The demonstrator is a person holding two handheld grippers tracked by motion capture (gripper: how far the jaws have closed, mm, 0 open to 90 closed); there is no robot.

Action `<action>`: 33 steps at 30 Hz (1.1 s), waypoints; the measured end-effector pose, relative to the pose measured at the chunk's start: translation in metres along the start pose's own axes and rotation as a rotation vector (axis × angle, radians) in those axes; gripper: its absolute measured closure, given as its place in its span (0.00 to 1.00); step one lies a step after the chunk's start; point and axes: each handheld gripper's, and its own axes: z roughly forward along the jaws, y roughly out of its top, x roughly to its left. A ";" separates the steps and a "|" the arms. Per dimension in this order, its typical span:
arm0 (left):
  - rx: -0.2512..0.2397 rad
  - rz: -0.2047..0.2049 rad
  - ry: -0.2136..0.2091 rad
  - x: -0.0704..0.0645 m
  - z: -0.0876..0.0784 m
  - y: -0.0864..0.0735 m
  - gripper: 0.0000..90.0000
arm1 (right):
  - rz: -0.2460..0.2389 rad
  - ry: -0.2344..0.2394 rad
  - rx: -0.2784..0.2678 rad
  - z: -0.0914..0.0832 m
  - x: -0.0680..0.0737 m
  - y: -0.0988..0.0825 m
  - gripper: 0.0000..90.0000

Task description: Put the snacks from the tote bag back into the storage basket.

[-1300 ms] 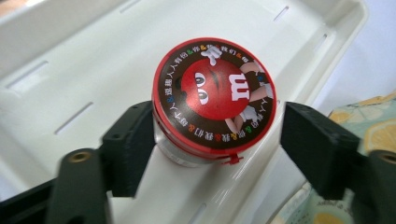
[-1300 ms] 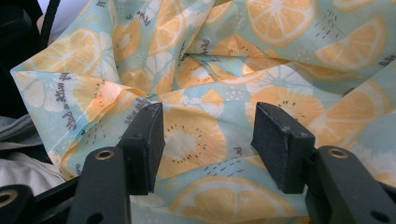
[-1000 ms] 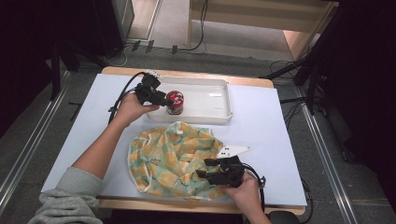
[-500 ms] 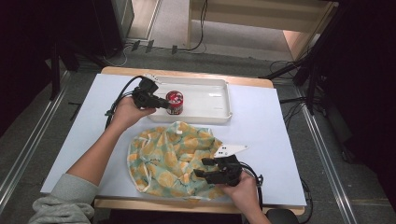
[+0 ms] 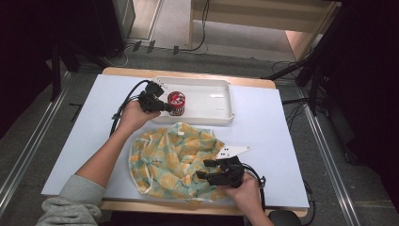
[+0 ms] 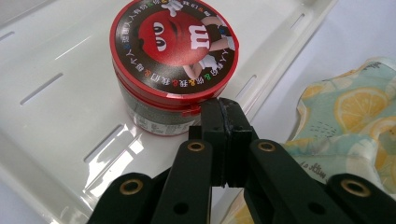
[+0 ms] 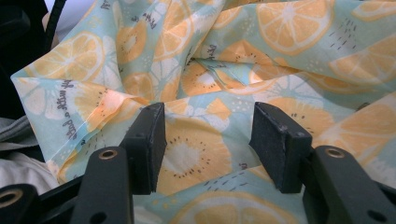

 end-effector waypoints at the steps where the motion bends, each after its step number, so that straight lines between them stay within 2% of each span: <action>1: -0.004 -0.003 0.005 0.000 0.000 0.000 1.00 | -0.001 0.000 0.001 0.000 0.000 0.000 0.52; 33: -0.018 -0.043 0.020 0.015 -0.004 -0.003 1.00 | 0.016 -0.001 -0.004 -0.001 0.000 -0.001 0.51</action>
